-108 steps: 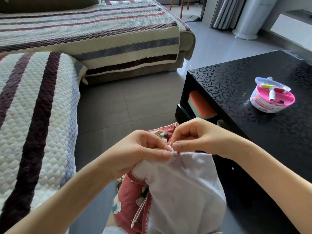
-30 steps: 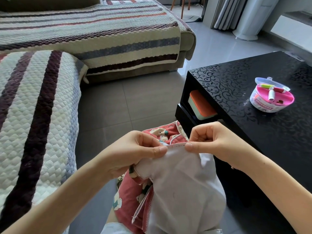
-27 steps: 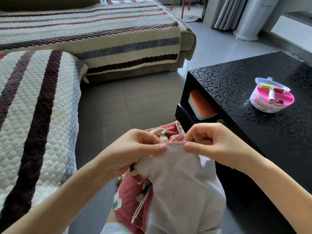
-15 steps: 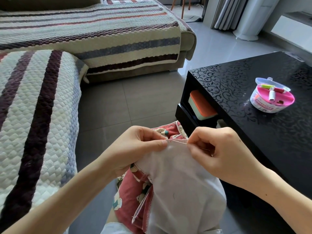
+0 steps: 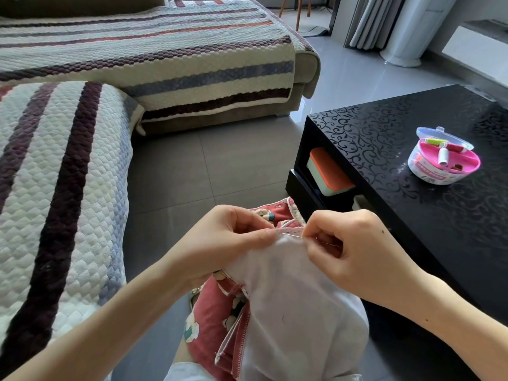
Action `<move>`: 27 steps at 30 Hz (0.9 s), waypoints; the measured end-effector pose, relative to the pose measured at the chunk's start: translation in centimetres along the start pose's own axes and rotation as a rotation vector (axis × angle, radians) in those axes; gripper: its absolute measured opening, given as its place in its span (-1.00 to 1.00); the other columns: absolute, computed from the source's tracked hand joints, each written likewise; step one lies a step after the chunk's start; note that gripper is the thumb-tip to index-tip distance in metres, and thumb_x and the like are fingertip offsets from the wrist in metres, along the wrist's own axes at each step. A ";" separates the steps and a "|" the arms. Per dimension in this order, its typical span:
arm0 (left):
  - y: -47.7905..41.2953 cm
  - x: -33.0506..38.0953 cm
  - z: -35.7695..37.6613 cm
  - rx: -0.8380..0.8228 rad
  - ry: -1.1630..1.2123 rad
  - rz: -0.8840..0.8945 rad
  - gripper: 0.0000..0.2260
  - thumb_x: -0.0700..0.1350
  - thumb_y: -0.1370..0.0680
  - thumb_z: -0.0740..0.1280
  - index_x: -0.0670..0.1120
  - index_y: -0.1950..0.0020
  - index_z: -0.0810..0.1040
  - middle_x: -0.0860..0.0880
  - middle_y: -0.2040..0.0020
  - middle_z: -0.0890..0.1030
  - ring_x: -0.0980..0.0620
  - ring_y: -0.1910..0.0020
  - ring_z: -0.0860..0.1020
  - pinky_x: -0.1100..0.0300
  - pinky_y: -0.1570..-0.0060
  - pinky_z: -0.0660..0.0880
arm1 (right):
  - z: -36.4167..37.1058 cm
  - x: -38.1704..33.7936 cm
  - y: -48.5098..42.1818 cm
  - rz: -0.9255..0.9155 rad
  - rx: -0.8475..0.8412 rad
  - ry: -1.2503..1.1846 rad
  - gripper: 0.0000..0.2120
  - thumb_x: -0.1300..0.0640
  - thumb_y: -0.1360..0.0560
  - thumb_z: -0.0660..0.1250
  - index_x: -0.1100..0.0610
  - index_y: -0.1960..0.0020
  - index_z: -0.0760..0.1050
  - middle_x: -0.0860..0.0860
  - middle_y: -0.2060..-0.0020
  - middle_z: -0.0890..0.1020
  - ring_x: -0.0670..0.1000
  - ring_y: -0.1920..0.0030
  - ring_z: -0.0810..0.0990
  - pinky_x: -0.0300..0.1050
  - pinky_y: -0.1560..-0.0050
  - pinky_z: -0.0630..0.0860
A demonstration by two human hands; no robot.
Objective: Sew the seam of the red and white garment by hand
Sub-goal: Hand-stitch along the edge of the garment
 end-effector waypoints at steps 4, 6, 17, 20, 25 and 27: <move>0.0 0.4 0.0 0.008 -0.103 0.065 -0.96 -0.18 -0.45 0.47 -0.13 0.15 0.71 -0.11 0.21 0.69 0.10 0.26 0.59 0.21 0.21 0.50 | 0.2 -0.5 -0.2 -0.026 -0.015 0.074 -0.80 0.06 -0.37 0.17 0.13 0.35 0.44 -0.12 0.57 0.31 -0.01 0.54 0.29 -0.20 0.52 0.26; 0.1 0.6 0.1 0.002 -0.155 0.100 -0.97 -0.18 -0.45 0.47 -0.11 0.17 0.71 -0.10 0.21 0.69 0.10 0.26 0.59 0.17 0.20 0.50 | 0.6 -0.8 -0.4 -0.037 -0.031 0.119 -0.79 0.06 -0.36 0.14 0.15 0.37 0.40 -0.08 0.57 0.31 0.01 0.56 0.27 -0.09 0.56 0.30; -0.1 0.0 0.1 -0.001 -0.127 0.029 -0.86 -0.06 -0.42 0.49 -0.14 0.18 0.70 -0.14 0.22 0.69 0.08 0.29 0.58 0.21 0.27 0.49 | 0.6 0.0 -0.2 0.033 -0.081 -0.067 -0.90 0.23 -0.36 0.29 0.16 0.34 0.49 -0.06 0.54 0.40 -0.03 0.50 0.34 -0.32 0.46 0.23; -0.2 -0.1 0.3 -0.009 -0.098 0.021 -0.90 -0.11 -0.45 0.47 -0.14 0.16 0.71 -0.12 0.21 0.69 0.08 0.27 0.59 0.21 0.24 0.50 | 0.5 0.4 -0.3 0.074 -0.080 -0.159 -0.90 0.22 -0.35 0.29 0.15 0.33 0.52 0.00 0.53 0.46 0.00 0.48 0.39 -0.24 0.45 0.30; -0.1 -0.2 0.9 -0.105 0.005 0.010 -0.91 -0.19 -0.51 0.40 -0.13 0.18 0.68 -0.06 0.26 0.64 0.09 0.27 0.56 0.26 0.26 0.48 | 0.5 1.6 -0.3 0.191 -0.103 -0.479 -0.88 0.38 -0.41 0.38 0.25 0.29 0.58 0.19 0.46 0.53 -0.10 0.45 0.39 -0.31 0.39 0.32; -0.1 -0.4 1.1 -0.141 0.041 0.001 -0.92 -0.15 -0.50 0.43 -0.14 0.16 0.67 -0.09 0.22 0.64 0.05 0.23 0.55 0.22 0.22 0.48 | 0.7 2.2 -0.2 0.248 -0.123 -0.568 -0.88 0.40 -0.42 0.41 0.26 0.26 0.61 0.22 0.41 0.58 -0.06 0.39 0.46 -0.28 0.33 0.37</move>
Point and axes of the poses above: each hand's wrist, its own y-axis away from the middle knuckle, its own z-axis out of the palm, x = y × z, the point moved 7 cm from there along -y, towards the middle knuckle
